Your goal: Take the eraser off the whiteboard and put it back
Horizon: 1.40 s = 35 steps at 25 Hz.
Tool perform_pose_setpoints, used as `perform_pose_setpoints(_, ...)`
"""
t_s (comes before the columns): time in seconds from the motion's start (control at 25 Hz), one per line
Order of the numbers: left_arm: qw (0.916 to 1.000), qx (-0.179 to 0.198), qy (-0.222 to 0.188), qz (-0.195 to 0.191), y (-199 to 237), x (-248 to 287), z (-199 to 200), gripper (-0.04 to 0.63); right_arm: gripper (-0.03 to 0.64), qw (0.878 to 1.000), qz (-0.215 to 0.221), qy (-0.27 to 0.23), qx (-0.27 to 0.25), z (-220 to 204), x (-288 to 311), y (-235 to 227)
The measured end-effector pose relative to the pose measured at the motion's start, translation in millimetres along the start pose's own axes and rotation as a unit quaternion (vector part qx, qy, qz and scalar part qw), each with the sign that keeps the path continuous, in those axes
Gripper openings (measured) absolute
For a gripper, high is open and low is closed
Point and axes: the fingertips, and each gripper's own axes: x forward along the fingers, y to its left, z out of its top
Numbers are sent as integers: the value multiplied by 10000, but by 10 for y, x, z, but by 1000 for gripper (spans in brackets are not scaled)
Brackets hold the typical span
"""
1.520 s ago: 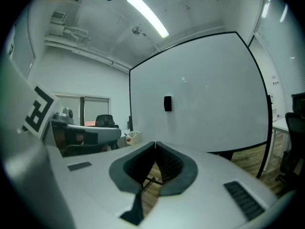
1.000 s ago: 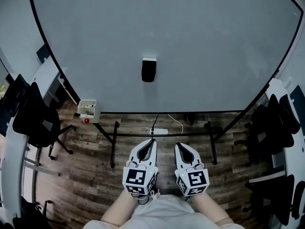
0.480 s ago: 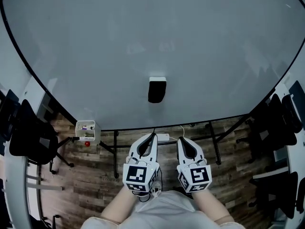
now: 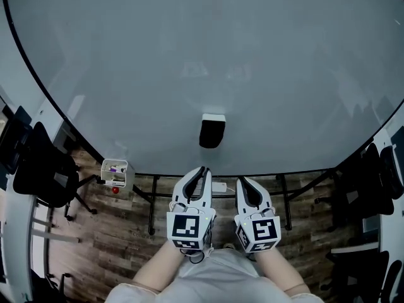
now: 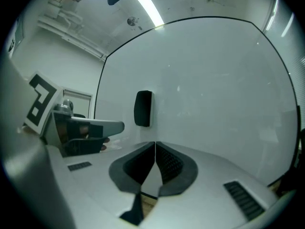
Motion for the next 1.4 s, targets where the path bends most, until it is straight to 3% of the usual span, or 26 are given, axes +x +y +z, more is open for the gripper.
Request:
perform_pose_setpoints(0.08,9999,-61,-12,145,21,75,50,25,28,10000,62,12,-14,14,37,-56)
perform_pose_setpoints(0.2,9995,-202,-34,240,33,216,115,202,28,9999,142,23,-45,47,101,-155)
perform_pose_setpoints(0.36,9986,-82,-170,490,78,387,269,280,28,9997,190,19,-154,95,162,-292)
perform_pose_setpoints(0.76,9936,33,-110,1125,187,749,473,301,28,9992,359,180,-69,6,277,-535)
perform_pose_setpoints(1.04,9862,276,-325,1600,287,848,549,299,28,9988,407,252,27,-68,311,-637)
perform_pose_setpoints(1.4,9834,404,-294,1746,322,819,542,276,29,9987,448,241,8,-62,355,-656)
